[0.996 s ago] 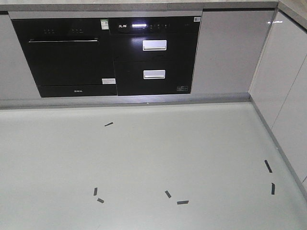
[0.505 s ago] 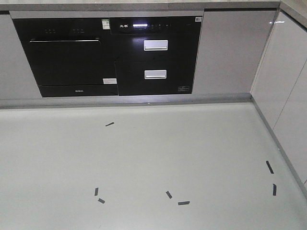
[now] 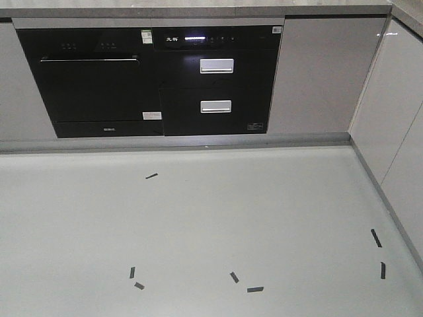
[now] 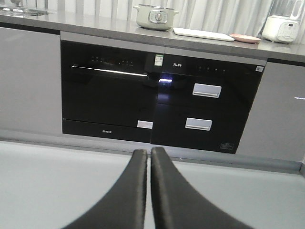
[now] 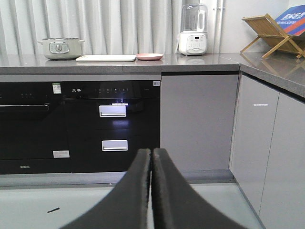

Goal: Transfer vegetables to tray and serve
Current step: 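Drive the base forward toward the counter with the pot and tray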

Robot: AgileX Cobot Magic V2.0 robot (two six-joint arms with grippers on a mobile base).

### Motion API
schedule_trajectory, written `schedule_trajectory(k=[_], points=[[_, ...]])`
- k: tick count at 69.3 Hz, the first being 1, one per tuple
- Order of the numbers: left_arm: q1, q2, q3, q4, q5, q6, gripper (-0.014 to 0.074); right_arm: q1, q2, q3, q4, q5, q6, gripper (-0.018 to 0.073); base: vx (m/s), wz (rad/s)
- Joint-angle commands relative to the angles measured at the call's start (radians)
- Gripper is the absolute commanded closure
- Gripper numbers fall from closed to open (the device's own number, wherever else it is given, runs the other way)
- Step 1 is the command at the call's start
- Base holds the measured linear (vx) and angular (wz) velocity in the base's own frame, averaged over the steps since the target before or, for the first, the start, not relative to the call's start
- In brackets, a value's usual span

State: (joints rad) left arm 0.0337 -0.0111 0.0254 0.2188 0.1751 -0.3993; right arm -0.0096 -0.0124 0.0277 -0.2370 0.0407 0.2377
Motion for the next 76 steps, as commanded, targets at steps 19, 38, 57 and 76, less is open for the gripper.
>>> schedule_trajectory(k=[19, 38, 57, 76], points=[[-0.001, -0.015, 0.025, -0.008, -0.066, -0.009, 0.0602, -0.005, -0.007, 0.016, -0.012, -0.071, -0.004, 0.0561, 0.12, -0.06], [-0.001, -0.015, 0.025, -0.008, -0.066, -0.009, 0.0602, -0.005, -0.007, 0.016, -0.012, -0.071, -0.004, 0.0561, 0.1, 0.04], [-0.001, -0.015, 0.025, -0.008, -0.066, -0.009, 0.0602, -0.005, -0.007, 0.016, -0.012, -0.071, -0.004, 0.0561, 0.1, 0.09], [-0.001, -0.015, 0.025, -0.008, -0.066, -0.009, 0.0602, -0.005, -0.007, 0.016, -0.012, -0.071, -0.004, 0.0561, 0.12, -0.01]])
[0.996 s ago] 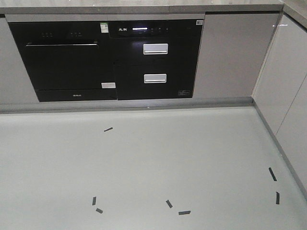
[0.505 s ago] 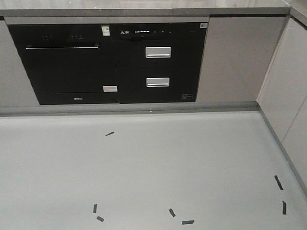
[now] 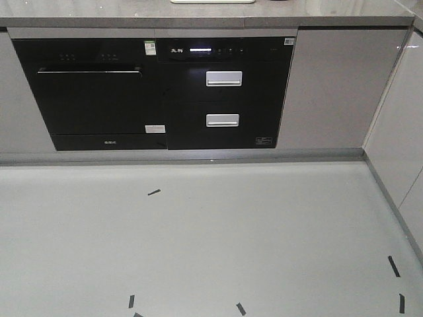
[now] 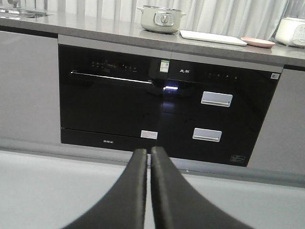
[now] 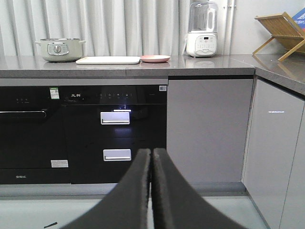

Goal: Transfer vegetables to tray and serve
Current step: 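Drive the base forward toward the counter with the pot and tray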

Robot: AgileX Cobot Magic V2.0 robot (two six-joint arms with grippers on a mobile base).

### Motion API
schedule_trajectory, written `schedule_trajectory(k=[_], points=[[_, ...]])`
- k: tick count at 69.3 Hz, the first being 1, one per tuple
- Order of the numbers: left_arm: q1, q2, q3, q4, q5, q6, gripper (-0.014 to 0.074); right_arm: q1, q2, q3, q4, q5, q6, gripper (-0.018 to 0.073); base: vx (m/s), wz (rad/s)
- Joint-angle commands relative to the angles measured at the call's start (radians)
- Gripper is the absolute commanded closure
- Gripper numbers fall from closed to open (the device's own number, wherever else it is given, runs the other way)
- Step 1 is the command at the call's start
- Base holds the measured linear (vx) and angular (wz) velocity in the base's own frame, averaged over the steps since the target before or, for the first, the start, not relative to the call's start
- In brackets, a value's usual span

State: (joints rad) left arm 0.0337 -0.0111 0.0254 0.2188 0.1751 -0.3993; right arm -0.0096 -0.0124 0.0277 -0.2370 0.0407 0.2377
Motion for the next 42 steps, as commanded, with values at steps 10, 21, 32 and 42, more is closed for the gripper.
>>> schedule_trajectory(k=[10, 21, 32, 42], points=[[-0.001, -0.015, 0.025, -0.008, -0.066, -0.009, 0.0602, -0.005, -0.007, 0.016, -0.012, -0.071, -0.004, 0.0561, 0.14, 0.01], [-0.001, -0.015, 0.025, -0.008, -0.066, -0.009, 0.0602, -0.005, -0.007, 0.016, -0.012, -0.071, -0.004, 0.0561, 0.15, 0.02], [-0.001, -0.015, 0.025, -0.008, -0.066, -0.009, 0.0602, -0.005, -0.007, 0.016, -0.012, -0.071, -0.004, 0.0561, 0.15, 0.02], [-0.001, -0.015, 0.025, -0.008, -0.066, -0.009, 0.0602, -0.005, -0.007, 0.016, -0.012, -0.071, -0.004, 0.0561, 0.15, 0.02]])
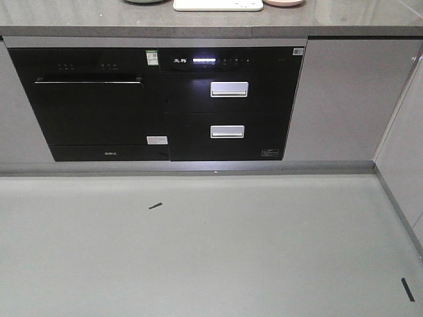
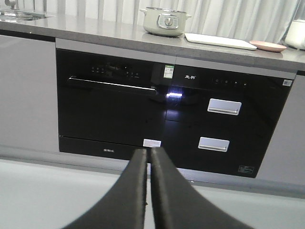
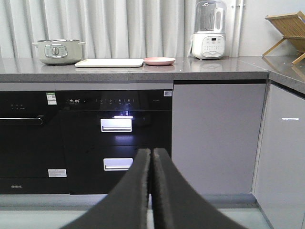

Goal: Transfer vegetables to tray and serve
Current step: 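Drive the base forward toward the counter with the pot and tray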

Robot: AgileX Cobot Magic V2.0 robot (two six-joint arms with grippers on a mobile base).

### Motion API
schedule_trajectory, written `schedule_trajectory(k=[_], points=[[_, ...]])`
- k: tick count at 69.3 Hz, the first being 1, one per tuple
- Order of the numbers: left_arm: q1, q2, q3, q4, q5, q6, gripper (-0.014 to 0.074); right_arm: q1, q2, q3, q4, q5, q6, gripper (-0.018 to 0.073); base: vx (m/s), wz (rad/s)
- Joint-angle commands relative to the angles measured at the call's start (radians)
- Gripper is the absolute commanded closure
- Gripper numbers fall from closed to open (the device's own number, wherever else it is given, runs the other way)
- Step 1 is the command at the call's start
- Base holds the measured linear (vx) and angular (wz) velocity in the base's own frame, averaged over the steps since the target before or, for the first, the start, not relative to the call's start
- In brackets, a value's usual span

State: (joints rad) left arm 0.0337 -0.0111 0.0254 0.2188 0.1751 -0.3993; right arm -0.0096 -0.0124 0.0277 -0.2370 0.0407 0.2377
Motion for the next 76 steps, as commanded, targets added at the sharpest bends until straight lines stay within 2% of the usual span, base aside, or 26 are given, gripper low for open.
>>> schedule_trajectory(k=[1, 76], points=[[-0.001, -0.015, 0.025, -0.008, -0.066, -0.009, 0.0602, -0.005, -0.007, 0.016, -0.012, -0.071, -0.004, 0.0561, 0.15, 0.02], [-0.001, -0.015, 0.025, -0.008, -0.066, -0.009, 0.0602, -0.005, -0.007, 0.016, -0.012, -0.071, -0.005, 0.0561, 0.14, -0.02]])
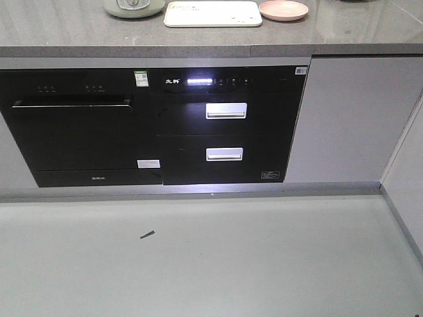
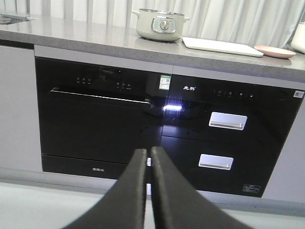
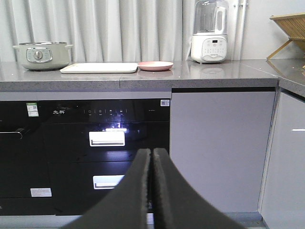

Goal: Transfer vegetables to tray and serve
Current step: 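Drive the base forward toward the counter with the pot and tray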

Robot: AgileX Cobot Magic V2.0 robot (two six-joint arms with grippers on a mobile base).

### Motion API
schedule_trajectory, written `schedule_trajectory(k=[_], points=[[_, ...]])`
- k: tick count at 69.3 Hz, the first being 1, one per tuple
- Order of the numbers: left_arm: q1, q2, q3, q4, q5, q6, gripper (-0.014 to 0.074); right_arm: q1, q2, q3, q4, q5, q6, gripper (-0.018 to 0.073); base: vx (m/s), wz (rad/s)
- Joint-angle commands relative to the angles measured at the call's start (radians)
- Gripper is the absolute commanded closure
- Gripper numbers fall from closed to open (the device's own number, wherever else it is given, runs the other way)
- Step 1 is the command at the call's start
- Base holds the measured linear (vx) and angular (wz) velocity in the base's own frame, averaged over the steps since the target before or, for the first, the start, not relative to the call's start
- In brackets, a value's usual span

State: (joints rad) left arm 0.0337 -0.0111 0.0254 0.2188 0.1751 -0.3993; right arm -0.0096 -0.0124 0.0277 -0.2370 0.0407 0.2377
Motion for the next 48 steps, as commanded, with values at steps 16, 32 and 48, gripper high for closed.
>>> schedule_trajectory(k=[16, 32, 48], points=[[-0.001, -0.015, 0.025, -0.008, -0.066, -0.009, 0.0602, -0.005, -0.007, 0.016, -0.012, -0.071, -0.005, 0.0561, 0.11, -0.01], [-0.001, -0.015, 0.025, -0.008, -0.066, -0.009, 0.0602, -0.005, -0.007, 0.016, -0.012, -0.071, -0.005, 0.0561, 0.09, -0.02], [-0.001, -0.015, 0.025, -0.008, -0.066, -0.009, 0.0602, -0.005, -0.007, 0.016, -0.012, -0.071, -0.005, 0.0561, 0.07, -0.02]])
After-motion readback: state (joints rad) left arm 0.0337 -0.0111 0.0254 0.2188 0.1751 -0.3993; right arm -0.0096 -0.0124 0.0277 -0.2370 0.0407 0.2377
